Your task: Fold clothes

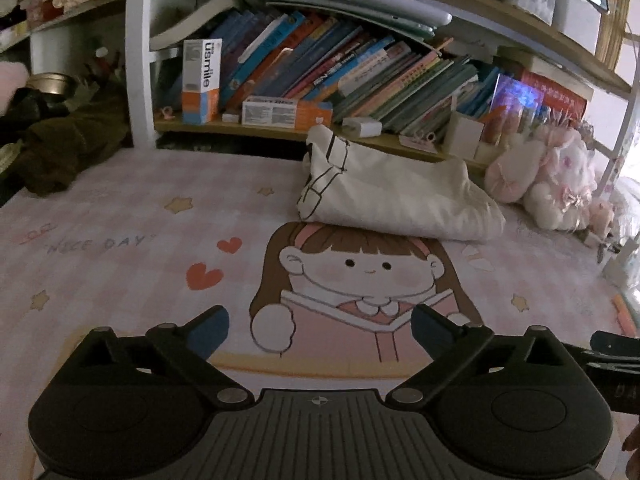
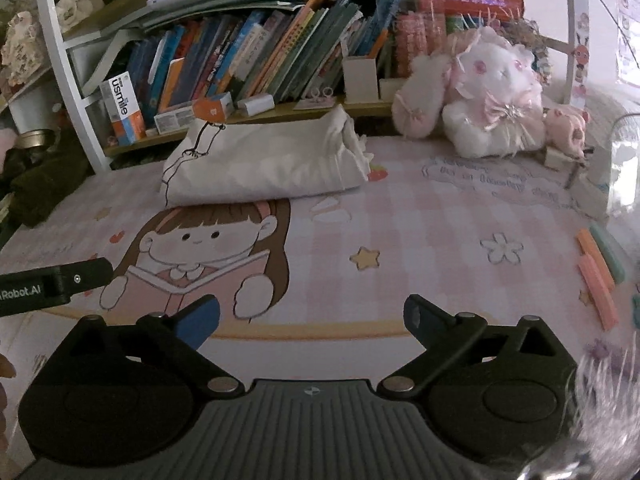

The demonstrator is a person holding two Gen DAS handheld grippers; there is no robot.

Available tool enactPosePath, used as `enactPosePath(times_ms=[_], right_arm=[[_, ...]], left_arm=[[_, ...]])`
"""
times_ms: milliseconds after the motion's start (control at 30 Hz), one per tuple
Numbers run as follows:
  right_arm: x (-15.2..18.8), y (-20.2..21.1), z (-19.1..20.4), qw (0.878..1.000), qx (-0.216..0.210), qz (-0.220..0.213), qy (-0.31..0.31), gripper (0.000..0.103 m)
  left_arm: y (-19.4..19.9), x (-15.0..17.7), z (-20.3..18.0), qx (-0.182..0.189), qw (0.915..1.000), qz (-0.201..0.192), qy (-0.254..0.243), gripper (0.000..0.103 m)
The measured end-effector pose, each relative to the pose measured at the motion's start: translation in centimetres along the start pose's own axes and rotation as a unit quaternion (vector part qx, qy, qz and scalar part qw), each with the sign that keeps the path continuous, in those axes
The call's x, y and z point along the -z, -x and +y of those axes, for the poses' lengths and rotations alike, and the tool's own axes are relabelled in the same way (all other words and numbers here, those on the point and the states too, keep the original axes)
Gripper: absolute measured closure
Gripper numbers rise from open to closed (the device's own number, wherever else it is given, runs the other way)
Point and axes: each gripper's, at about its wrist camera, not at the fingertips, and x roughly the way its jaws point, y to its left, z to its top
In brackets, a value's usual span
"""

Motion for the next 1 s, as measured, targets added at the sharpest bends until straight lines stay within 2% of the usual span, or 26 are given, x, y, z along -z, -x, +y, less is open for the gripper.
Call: enactPosePath(times_ms=[267,533,1000], right_arm=[[1.2,0.8,0.0,1.000,0.030,-0.003,-0.004,0.003],[1.6,1.3,0.8,0.999,0.024,-0.007,0.025,0.003],[1.5,1.2,1.1,0.999,0.021,-0.003,0.032,0.003]], left_arm=[[0.4,1.5,-0.8,0.001,0.9997,0.015,-0.019,0.003],[0.6,1.9,-1.2,0.007,0.9995,0.016,-0.025,0.003],[0.6,1.9,-1.1,0.006,0.9996,0.016,-0.022,0.003]])
